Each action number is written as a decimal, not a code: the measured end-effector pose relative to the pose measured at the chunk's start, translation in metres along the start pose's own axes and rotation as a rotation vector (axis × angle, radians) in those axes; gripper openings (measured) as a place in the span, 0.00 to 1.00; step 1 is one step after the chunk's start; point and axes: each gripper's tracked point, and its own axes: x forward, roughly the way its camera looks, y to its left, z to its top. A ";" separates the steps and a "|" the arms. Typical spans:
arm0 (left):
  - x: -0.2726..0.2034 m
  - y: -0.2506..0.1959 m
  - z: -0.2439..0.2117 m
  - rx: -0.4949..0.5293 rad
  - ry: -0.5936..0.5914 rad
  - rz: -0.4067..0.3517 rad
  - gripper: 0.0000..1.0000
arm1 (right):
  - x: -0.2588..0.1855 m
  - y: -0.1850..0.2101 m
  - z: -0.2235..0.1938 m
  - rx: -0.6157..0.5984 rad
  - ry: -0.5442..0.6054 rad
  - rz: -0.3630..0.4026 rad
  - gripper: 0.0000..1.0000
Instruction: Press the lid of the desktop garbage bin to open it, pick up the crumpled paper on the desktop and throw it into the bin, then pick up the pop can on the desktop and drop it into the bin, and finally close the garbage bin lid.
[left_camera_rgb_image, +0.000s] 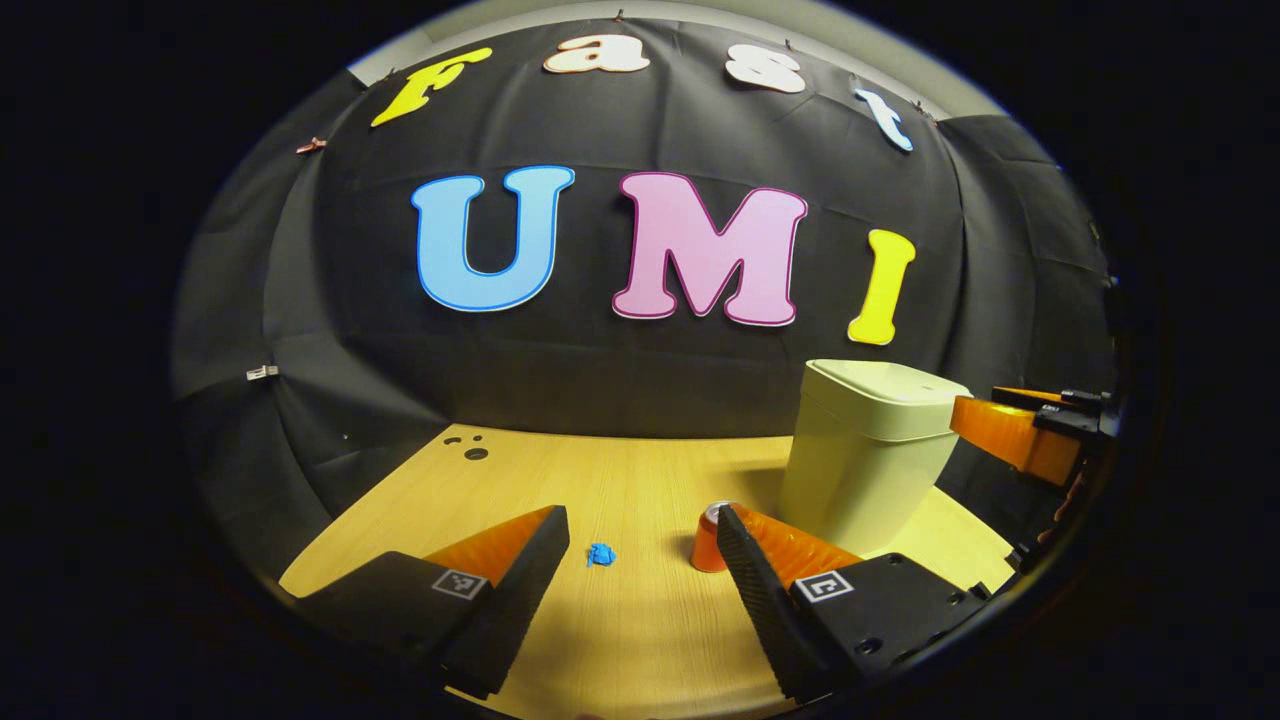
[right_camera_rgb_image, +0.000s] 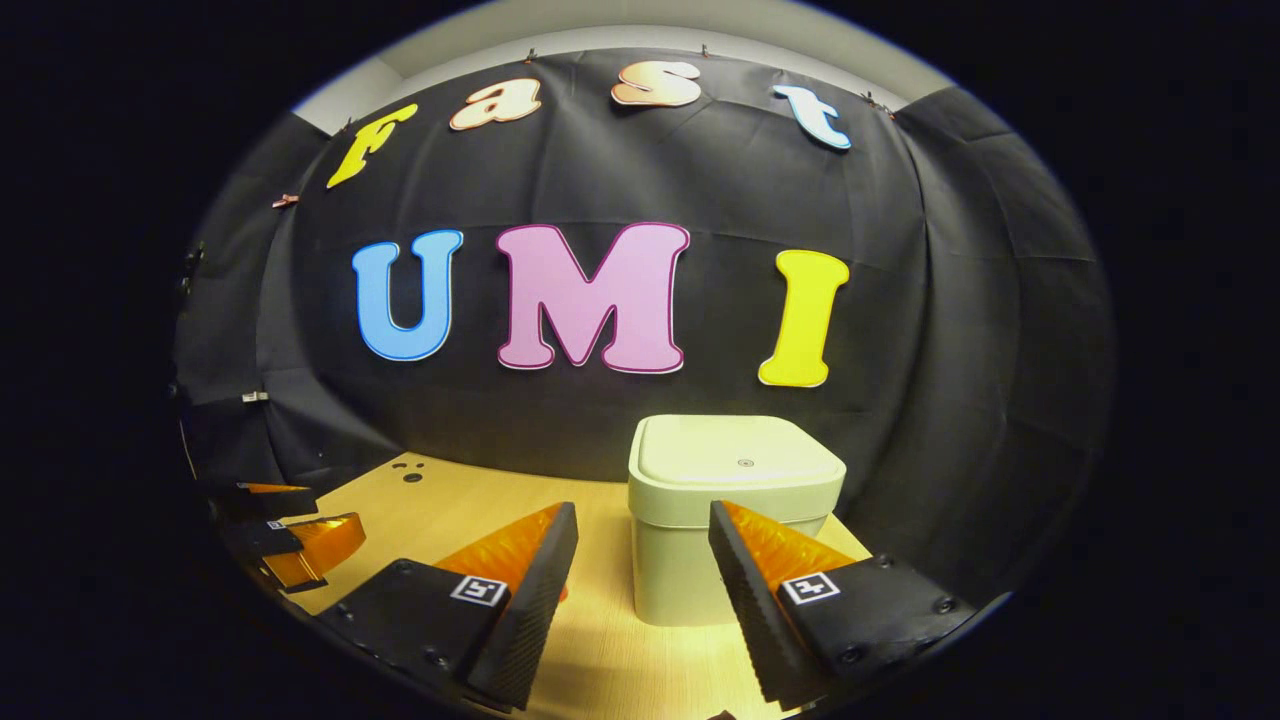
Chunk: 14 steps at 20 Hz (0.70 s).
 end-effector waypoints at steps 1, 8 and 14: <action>0.001 -0.001 -0.001 0.001 0.001 -0.004 0.96 | 0.001 0.002 0.001 -0.004 -0.002 0.007 0.77; 0.007 -0.003 -0.002 0.013 0.007 -0.014 0.96 | 0.005 0.010 0.003 -0.035 0.007 0.024 0.39; 0.010 -0.002 -0.002 0.017 0.013 -0.013 0.96 | 0.010 0.005 0.003 -0.008 0.018 0.012 0.06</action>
